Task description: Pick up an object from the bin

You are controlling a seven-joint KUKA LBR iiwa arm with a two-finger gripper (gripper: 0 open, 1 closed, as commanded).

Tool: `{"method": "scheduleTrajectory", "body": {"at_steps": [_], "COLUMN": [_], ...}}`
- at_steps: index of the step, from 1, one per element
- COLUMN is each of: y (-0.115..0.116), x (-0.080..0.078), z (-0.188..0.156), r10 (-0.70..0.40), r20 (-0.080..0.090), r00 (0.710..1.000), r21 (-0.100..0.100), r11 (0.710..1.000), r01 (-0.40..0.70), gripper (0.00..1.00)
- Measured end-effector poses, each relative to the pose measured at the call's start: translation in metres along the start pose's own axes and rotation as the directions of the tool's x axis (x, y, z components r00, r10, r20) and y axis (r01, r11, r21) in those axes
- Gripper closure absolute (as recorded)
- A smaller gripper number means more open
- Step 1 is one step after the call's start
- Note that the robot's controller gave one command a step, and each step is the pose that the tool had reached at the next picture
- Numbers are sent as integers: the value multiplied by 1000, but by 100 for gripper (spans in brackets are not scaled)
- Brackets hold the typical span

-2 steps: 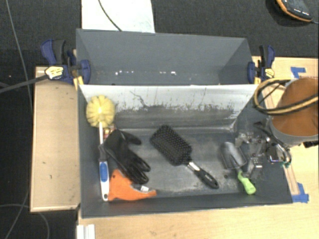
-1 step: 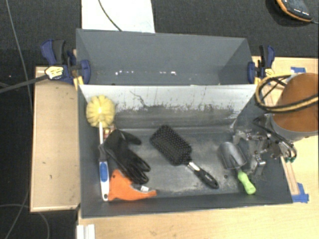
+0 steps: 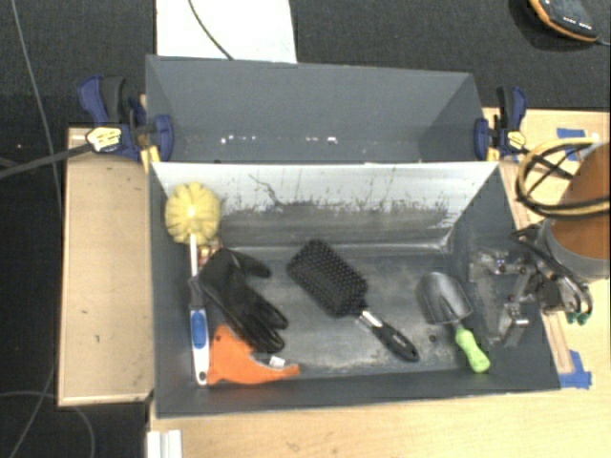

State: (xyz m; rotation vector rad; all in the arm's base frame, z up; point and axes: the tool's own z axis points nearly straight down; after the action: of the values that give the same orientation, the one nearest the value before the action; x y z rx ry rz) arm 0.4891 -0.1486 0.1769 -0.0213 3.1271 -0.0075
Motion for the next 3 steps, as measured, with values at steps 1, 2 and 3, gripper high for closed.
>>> {"method": "scheduleTrajectory", "body": {"at_steps": [1, 2, 3], "y": [15, 14, 12], "x": [-28, -28, -77], "z": [57, 56, 73], "r10": [119, 117, 255], "r20": [2, 2, 8], "r00": [993, 993, 967], "r21": [-4, -3, -5], "r11": [993, 993, 967], "r01": [-119, -117, -255], "gripper": [100, 100, 100]}}
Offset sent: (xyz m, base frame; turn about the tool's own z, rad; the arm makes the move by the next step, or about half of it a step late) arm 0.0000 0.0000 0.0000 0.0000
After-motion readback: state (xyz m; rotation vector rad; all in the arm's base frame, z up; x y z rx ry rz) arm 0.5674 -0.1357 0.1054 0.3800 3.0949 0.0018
